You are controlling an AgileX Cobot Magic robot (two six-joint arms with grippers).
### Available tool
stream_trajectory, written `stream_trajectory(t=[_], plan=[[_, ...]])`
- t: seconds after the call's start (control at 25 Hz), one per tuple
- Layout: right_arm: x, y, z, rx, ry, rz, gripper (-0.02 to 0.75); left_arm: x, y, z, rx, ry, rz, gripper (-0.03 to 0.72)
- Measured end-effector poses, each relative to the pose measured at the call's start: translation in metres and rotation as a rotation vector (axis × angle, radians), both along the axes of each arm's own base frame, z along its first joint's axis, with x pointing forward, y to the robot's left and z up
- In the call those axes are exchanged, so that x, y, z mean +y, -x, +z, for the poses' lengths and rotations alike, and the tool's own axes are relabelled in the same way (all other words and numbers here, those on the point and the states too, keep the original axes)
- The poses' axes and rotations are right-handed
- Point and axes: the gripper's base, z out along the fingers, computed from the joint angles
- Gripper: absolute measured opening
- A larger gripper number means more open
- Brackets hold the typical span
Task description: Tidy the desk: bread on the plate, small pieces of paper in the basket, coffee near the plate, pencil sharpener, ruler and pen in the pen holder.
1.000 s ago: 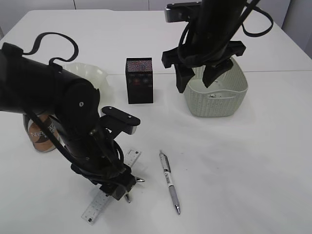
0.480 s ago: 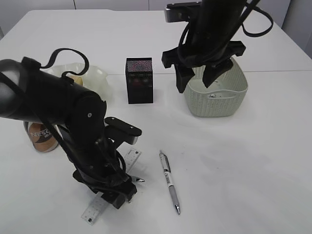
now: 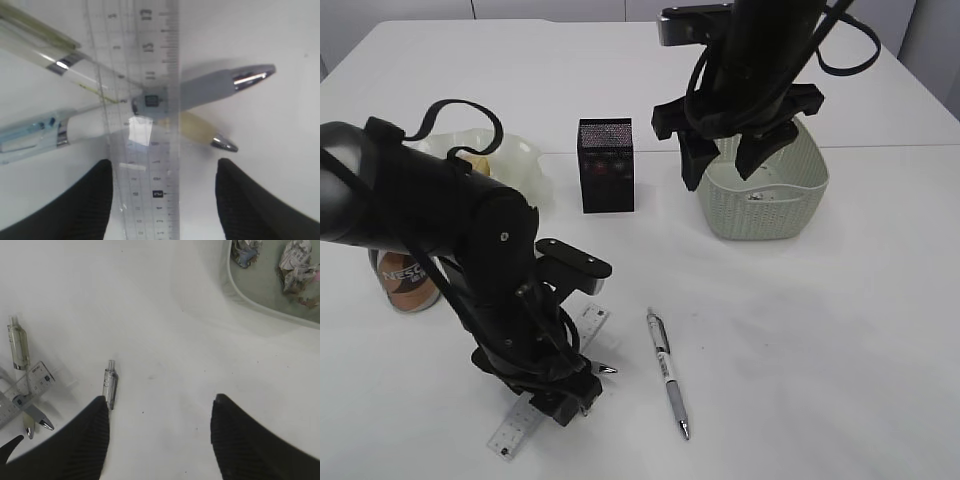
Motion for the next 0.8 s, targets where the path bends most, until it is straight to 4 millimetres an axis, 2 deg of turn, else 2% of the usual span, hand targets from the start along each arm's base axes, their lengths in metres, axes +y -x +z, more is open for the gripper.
stream_trajectory(t=[0.52,0.8], plan=[[0.0000,0.0000,0.0000,0.000,0.000,0.000,0.470,-0.0007,-0.0009,-0.0032,-0.003,0.002,0.001,0.476],[0.0000,0.0000,0.0000,0.000,0.000,0.000,0.471,-0.0013,-0.0010,-0.0077,0.009,-0.001,0.006,0.449]])
